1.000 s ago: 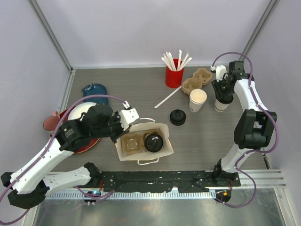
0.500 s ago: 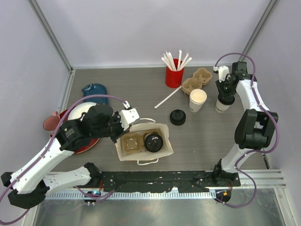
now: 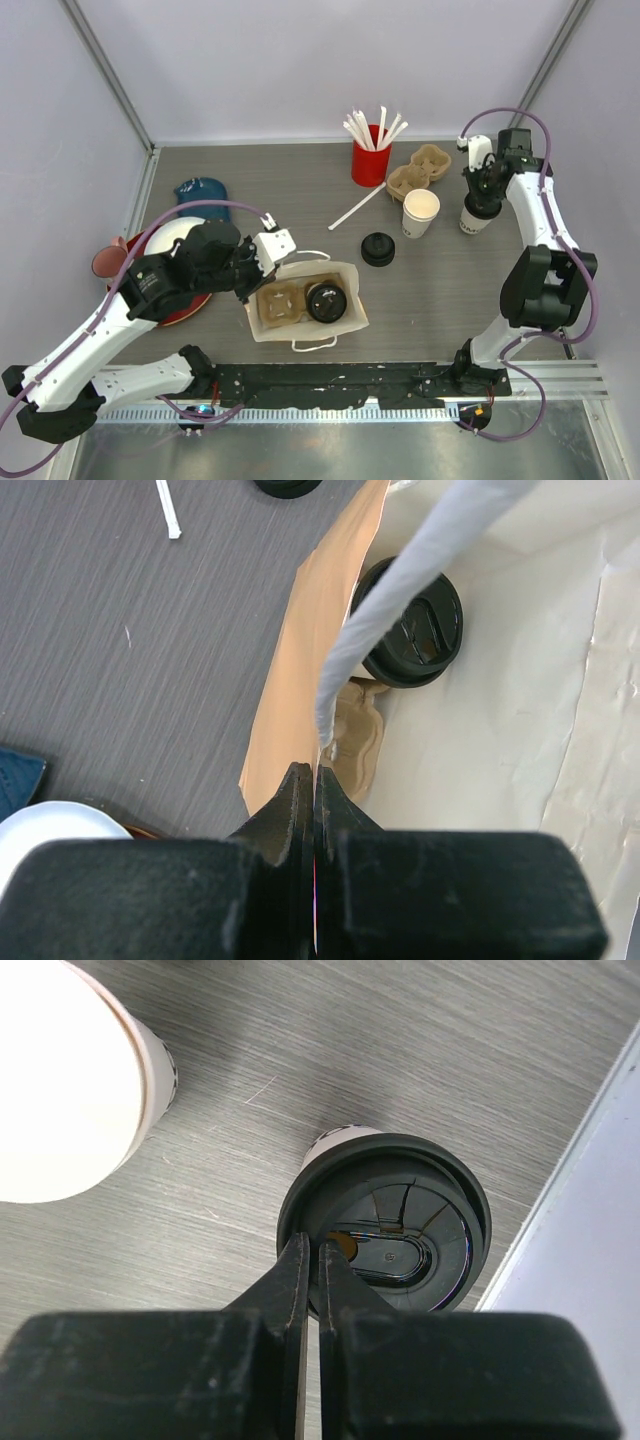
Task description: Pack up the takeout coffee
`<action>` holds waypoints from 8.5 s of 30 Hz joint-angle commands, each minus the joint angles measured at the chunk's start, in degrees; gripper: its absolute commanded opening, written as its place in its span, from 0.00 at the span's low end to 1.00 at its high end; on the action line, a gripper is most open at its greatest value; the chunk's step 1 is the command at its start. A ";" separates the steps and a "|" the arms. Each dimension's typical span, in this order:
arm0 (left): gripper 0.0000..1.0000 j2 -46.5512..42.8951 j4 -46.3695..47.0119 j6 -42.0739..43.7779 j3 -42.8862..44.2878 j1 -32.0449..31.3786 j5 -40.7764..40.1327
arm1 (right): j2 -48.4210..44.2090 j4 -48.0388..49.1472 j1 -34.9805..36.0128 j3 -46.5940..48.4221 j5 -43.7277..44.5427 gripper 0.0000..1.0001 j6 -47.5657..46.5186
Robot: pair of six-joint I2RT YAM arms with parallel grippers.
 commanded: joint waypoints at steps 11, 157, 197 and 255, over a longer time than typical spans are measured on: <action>0.00 0.64 7.33 -8.19 -0.95 1.43 0.94 | -15.42 -7.56 4.85 17.59 -1.47 0.01 17.10; 0.44 0.73 -12.61 -19.71 13.38 16.02 8.85 | 0.12 -25.85 79.33 27.35 -9.20 0.01 -5.83; 0.00 -1.81 0.22 -23.22 -2.79 16.02 12.80 | 2.06 -11.20 79.59 14.53 -10.26 0.01 -10.40; 0.00 -0.68 2.85 -15.23 -1.56 19.01 13.78 | -3.74 -10.04 76.95 -0.51 -10.87 0.01 -5.48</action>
